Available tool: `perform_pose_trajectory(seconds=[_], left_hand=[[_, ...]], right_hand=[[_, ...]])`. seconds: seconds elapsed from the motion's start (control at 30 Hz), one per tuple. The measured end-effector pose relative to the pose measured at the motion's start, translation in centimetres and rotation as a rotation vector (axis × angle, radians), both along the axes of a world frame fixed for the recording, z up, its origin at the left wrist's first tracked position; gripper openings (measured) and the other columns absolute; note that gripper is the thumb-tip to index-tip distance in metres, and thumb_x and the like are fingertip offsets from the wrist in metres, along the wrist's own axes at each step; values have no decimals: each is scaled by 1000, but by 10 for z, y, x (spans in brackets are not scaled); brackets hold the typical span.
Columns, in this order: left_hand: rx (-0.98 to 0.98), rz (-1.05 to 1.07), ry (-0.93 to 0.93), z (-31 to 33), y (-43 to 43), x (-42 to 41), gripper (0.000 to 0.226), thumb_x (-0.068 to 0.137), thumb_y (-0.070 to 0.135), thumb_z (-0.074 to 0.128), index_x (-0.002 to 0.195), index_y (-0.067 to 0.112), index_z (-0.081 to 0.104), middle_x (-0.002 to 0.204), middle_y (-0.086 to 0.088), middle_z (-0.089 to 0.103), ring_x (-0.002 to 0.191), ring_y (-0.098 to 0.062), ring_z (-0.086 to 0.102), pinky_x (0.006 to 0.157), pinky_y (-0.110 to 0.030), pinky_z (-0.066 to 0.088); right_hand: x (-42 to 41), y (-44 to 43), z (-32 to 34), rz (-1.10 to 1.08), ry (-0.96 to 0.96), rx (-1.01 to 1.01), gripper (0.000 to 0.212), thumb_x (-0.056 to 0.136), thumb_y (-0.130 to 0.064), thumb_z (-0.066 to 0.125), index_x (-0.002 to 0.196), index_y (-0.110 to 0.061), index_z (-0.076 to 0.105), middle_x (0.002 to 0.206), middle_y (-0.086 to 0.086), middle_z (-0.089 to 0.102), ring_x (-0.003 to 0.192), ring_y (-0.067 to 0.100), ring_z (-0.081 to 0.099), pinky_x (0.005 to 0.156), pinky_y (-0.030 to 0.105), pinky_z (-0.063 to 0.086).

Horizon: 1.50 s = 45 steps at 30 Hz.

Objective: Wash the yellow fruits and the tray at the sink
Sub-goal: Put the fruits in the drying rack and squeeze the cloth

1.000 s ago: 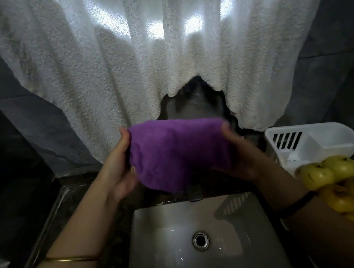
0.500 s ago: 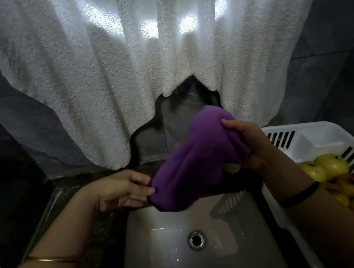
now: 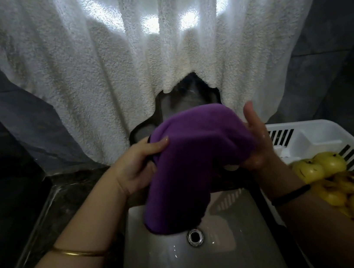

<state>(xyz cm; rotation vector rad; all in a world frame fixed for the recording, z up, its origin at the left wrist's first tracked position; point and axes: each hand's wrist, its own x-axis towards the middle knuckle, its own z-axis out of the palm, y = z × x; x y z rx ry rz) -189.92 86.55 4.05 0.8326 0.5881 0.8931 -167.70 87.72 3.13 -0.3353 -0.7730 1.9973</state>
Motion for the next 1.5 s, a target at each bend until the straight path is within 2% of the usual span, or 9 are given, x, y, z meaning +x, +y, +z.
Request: perform_pose_trajectory(seconds=[0.07, 0.23, 0.4, 0.6, 0.87, 1.1, 1.23, 1.4, 1.5], left_hand=[[10, 84, 21, 7, 1, 9, 33, 70, 16, 72, 102, 5, 69, 91, -10, 73, 81, -18, 71, 71, -28, 58], [-53, 270, 193, -5, 4, 10, 21, 84, 19, 58, 101, 9, 65, 86, -9, 73, 74, -15, 71, 63, -24, 58], [-263, 398, 46, -11, 9, -5, 33, 94, 28, 51, 84, 7, 75, 81, -7, 73, 68, -16, 71, 60, -26, 58], [-337, 425, 360, -17, 11, -19, 28, 96, 26, 51, 115, 8, 61, 92, -7, 70, 83, -20, 66, 63, -32, 53], [-389, 456, 701, -27, 25, -22, 40, 100, 19, 46, 137, 5, 44, 134, -18, 53, 117, -31, 52, 89, -38, 41], [-450, 429, 679, -27, 32, -29, 54, 85, 27, 67, 132, 6, 49, 133, -11, 54, 100, -28, 55, 81, -34, 42], [-138, 399, 722, -28, 31, -22, 83, 77, 9, 75, 145, 21, 30, 128, -3, 47, 105, -21, 54, 86, -33, 46], [276, 168, 1401, -39, 36, -12, 32, 74, 10, 78, 102, 17, 66, 96, -3, 66, 87, -18, 62, 75, -26, 52], [441, 311, 1691, -46, 43, -16, 22, 78, 30, 74, 88, 12, 68, 94, -10, 64, 86, -25, 62, 76, -38, 53]], right_hand=[[-3, 0, -29, -59, 65, -48, 42, 97, -24, 45, 125, 6, 53, 121, 22, 57, 115, 49, 54, 117, 30, 22], [-40, 0, -61, -73, -211, -184, 88, 41, -49, 91, 119, -15, 66, 121, 14, 64, 106, 32, 64, 84, 50, 52], [-30, 12, -53, -50, -304, -244, 98, 58, -87, 35, 113, -13, 71, 120, 13, 66, 106, 31, 65, 90, 48, 50], [-29, 31, -48, -264, -744, -168, 29, 91, -17, 56, 114, -1, 63, 108, 19, 67, 90, 29, 66, 76, 35, 52], [-37, 36, -39, -578, -1220, 270, 14, 91, -27, 62, 87, -13, 59, 85, 6, 63, 82, 20, 60, 79, 33, 47], [-30, 39, -31, -475, -1095, 178, 40, 72, -14, 81, 99, -23, 53, 100, 11, 59, 90, 25, 61, 83, 41, 53], [-23, 38, -32, -379, -1450, 446, 52, 66, 1, 78, 112, -17, 62, 111, 8, 60, 100, 24, 59, 80, 24, 51], [-19, 37, -35, -556, -1869, 735, 26, 79, -9, 62, 104, -14, 69, 108, 11, 58, 102, 28, 55, 83, 35, 45], [-15, 40, -38, -581, -1761, 632, 6, 84, -17, 63, 87, -12, 63, 103, 8, 50, 97, 24, 49, 82, 34, 42]])
